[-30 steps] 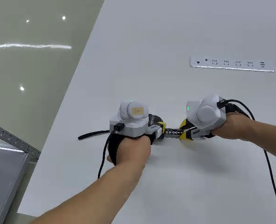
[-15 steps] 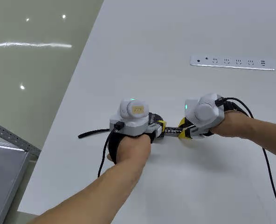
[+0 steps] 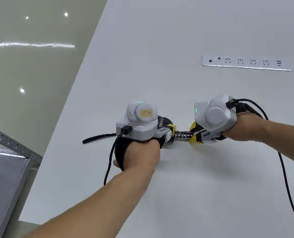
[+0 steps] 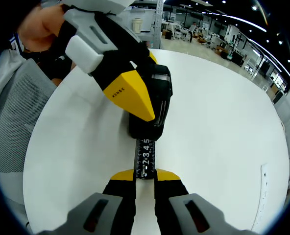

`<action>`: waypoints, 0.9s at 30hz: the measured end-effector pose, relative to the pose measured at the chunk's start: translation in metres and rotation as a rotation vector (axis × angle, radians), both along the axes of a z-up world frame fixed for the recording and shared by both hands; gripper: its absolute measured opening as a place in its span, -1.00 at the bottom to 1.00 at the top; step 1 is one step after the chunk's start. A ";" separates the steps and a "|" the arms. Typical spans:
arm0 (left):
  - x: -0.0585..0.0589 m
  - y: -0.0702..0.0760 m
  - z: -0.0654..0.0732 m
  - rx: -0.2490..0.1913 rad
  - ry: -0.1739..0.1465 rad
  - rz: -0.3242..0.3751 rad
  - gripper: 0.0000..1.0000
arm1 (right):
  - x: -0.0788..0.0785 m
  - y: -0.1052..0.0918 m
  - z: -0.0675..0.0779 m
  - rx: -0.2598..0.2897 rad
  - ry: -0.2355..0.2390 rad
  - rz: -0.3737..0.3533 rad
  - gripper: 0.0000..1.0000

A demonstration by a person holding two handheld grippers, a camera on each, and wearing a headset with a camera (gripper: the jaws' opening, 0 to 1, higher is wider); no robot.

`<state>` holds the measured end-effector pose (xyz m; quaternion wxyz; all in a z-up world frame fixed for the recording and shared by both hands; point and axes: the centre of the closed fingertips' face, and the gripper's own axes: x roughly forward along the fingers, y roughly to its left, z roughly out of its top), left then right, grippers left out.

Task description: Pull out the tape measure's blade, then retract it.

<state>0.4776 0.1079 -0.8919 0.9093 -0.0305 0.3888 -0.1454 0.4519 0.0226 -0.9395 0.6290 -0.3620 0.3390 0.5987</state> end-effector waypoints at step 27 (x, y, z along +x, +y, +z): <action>0.003 -0.002 0.000 0.029 0.024 -0.012 0.11 | 0.000 0.000 0.000 0.002 0.001 -0.004 -0.74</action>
